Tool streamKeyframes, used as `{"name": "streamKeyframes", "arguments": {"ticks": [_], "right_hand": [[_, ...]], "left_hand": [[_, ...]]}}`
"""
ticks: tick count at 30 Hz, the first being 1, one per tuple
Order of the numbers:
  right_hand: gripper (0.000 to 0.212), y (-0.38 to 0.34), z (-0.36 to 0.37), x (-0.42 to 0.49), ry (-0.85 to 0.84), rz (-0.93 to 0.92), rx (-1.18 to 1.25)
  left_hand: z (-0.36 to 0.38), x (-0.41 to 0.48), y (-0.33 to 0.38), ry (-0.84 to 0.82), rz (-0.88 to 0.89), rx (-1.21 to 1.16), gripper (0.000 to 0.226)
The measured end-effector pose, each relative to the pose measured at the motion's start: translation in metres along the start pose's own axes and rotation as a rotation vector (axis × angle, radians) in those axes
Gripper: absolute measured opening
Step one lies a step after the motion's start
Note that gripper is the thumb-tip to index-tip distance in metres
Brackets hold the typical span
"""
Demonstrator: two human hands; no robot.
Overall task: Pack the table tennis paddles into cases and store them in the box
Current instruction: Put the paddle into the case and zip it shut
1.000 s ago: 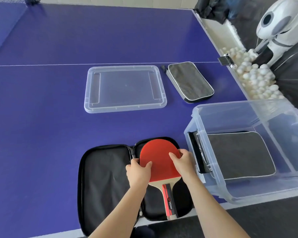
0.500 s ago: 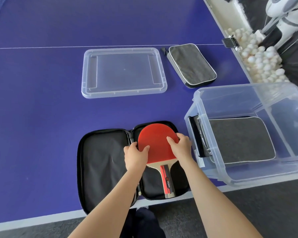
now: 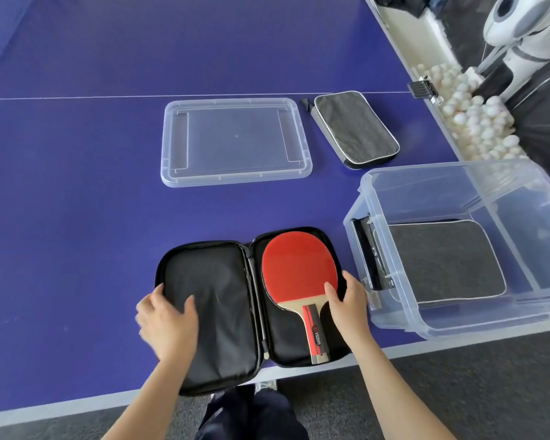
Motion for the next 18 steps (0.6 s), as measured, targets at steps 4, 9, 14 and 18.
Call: {"name": "streamKeyframes", "arguments": {"ticks": [4,9,14,18], "right_hand": [[0.056,0.006,0.0,-0.008,-0.009,0.044,0.017],[0.054,-0.003,0.002,-0.011,-0.018,0.086,0.029],[0.055,-0.012,0.009,-0.017,-0.027,0.114,0.001],[0.052,-0.022,0.024,-0.027,-0.058,0.088,0.027]], "left_hand": [[-0.021,0.009,-0.039,-0.047,-0.203,0.025,0.057],[-0.028,0.012,-0.044,-0.177,-0.206,-0.205,0.028],[-0.066,0.014,-0.017,-0.269,-0.108,-0.441,0.018],[-0.096,-0.007,0.03,-0.282,0.103,-0.424,0.022]]}}
Point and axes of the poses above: each hand's wrist, its own x-axis towards the middle knuckle, its own z-axis out of the palm, y = z × x, the point moved 1 cm from there along x, towards the middle knuckle, and after that the axes turned 8 degrees about -x, right-handed, at the moved point
